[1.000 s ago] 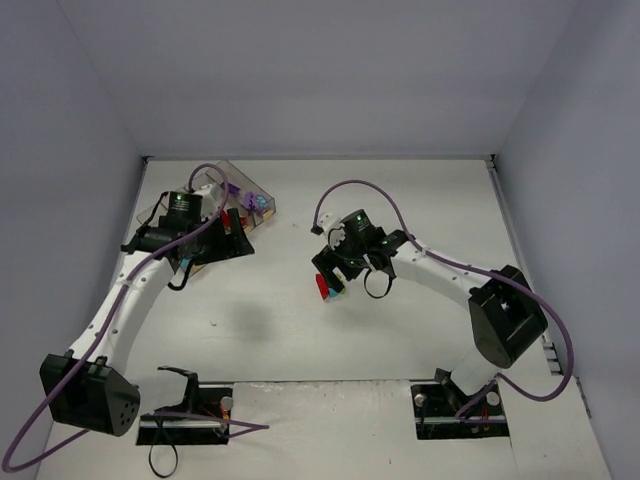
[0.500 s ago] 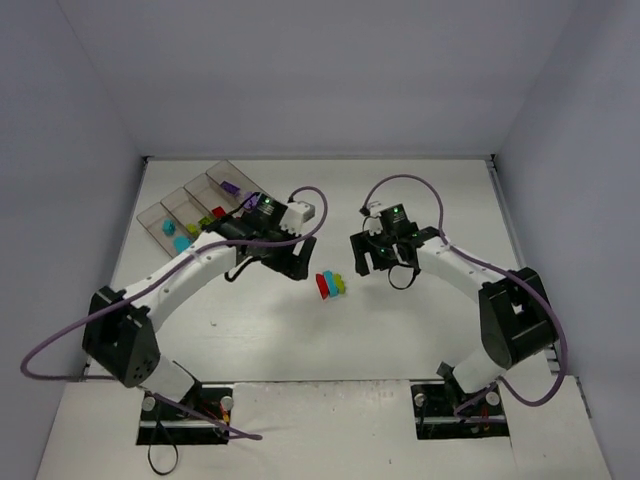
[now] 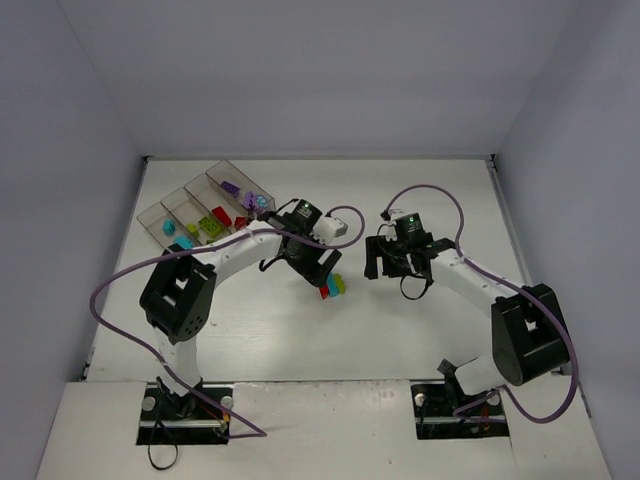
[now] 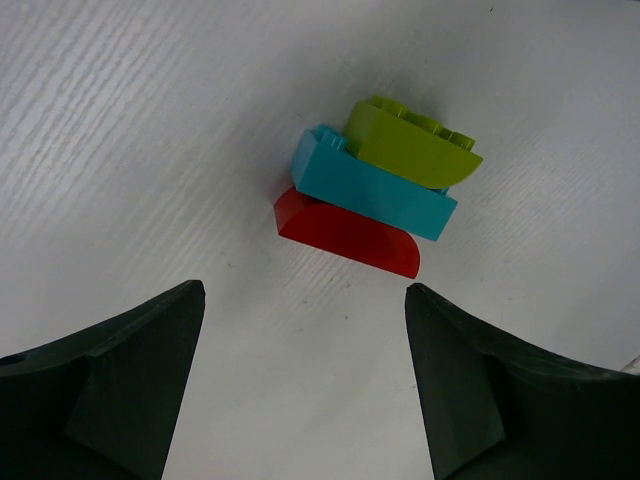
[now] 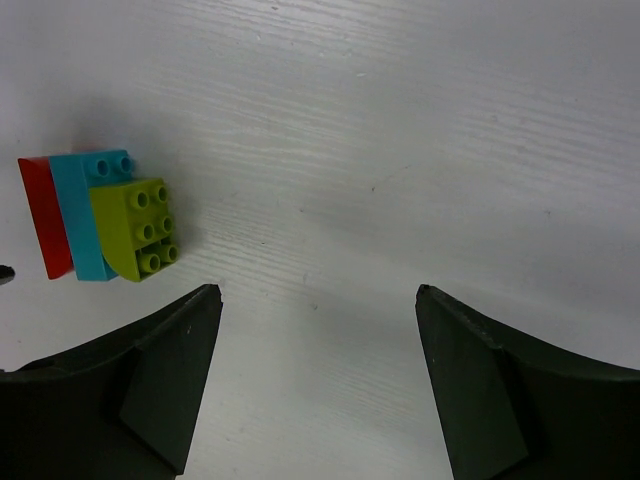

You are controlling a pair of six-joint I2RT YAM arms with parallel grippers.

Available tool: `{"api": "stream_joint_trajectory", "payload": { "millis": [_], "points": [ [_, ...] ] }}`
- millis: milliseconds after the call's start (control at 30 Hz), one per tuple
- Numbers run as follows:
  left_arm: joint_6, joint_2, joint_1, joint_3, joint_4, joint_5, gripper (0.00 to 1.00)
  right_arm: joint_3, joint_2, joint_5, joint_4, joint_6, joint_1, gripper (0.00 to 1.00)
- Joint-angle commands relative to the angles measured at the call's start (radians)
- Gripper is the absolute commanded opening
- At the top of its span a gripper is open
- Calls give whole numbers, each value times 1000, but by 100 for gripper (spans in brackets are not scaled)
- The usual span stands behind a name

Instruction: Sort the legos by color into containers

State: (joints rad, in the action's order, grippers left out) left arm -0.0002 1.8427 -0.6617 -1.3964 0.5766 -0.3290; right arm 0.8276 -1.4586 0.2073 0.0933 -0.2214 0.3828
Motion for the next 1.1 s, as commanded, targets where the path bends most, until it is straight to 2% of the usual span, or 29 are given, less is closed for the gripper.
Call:
{"api": "stream_joint_trajectory", "payload": {
  "millis": [0,233,700,800,900,1000,1033,1067],
  "points": [
    [77,3,-12,-55,-35,-59,75,-13,56,32,-50,-27,-24,75],
    [121,41,-62,-42,-80,-22,75,-42,69,69,-76,-33,-36,75],
    [138,119,-78,-12,-126,30,75,-59,70,112,-84,-36,-58,75],
    [134,118,-79,-7,-139,45,68,-61,72,122,-84,-39,-59,75],
    [132,93,-79,14,-159,53,51,-56,78,141,-86,-47,-61,74],
    [129,56,-79,51,-182,53,46,-50,86,176,-86,-58,-61,73],
    [126,46,-79,59,-188,56,41,-42,90,190,-84,-67,-59,72],
    [121,20,-79,68,-204,59,40,-39,93,219,-95,-71,-59,72]
  ]
}}
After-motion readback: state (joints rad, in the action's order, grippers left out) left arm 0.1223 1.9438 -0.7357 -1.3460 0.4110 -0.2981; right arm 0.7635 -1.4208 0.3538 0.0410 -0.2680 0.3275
